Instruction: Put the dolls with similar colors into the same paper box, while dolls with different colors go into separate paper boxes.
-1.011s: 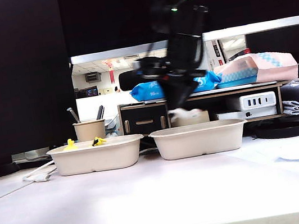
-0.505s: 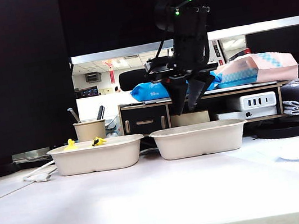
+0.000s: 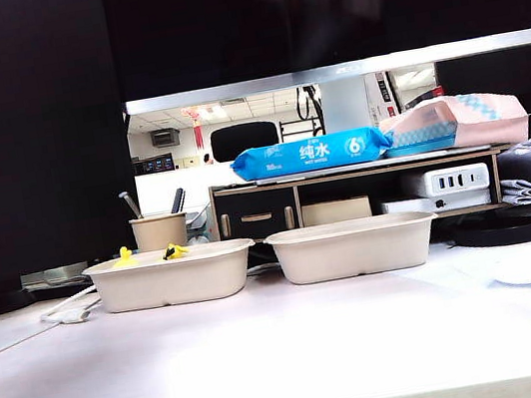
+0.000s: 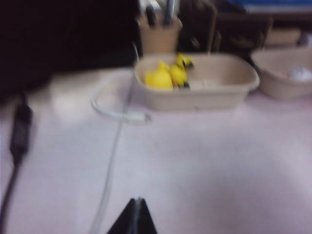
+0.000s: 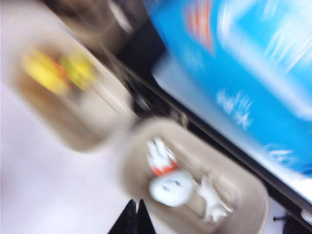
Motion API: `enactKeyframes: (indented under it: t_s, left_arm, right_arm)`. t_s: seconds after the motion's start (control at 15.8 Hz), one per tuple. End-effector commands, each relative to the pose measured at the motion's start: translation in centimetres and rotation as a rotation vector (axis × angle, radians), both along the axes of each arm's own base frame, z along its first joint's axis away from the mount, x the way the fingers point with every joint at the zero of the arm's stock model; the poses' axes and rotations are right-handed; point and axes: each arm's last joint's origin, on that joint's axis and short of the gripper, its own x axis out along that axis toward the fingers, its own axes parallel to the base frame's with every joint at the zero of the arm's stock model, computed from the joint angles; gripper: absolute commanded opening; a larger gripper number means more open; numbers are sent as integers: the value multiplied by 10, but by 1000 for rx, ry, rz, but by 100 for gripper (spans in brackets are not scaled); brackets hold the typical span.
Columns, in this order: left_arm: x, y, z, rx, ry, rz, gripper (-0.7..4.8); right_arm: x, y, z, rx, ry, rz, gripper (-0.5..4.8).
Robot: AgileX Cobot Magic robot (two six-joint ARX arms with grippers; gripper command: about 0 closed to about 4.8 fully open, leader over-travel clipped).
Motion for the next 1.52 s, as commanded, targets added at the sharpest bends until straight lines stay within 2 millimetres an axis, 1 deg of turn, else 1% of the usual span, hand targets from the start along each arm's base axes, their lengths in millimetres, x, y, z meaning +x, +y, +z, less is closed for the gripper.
enactKeyframes:
  t_s: [0.06,0.19,0.38,0.51,0.63,0.69,0.82,0.95,1.14,1.2,1.52]
  left_arm:
    - [-1,0,7,-17,-69,-10,-5]
    - [-1,0,6,-17,-64,-11,-5]
    - [-1,0,6,-17,-64,-16,-5]
    - [-1,0,6,-17,-64,-14,-5]
    - [-1,0,6,-17,-64,-15,-5]
    - [-1,0,6,-17,-64,-14,-5]
    - [-1,0,6,-17,-64,-14,-5]
    - [-1,0,6,-17,-64,-14,-5]
    - [-1,0,6,-17,-64,-14,-5]
    - [-1,0,6,-17,-64,-14,-5]
    - [-1,0,6,-17,-64,-14,-5]
  right_arm:
    - [-31,-6,41,127,-90,71,-8]
    - [-67,-16,78,187,-202,98,-8]
    - [-110,-22,113,282,-293,125,-8]
    - [-159,-33,140,356,-371,168,-8]
    - [-199,-41,157,383,-452,178,-8]
    - [-212,-46,162,394,-480,179,-8]
    - [-240,-60,172,445,-519,235,-6]
    - [-256,-74,178,475,-555,240,-6]
    - [-271,-89,183,502,-593,236,-6]
    - [-274,-92,184,507,-600,236,-6]
    - [-274,-92,186,508,-630,235,-5]
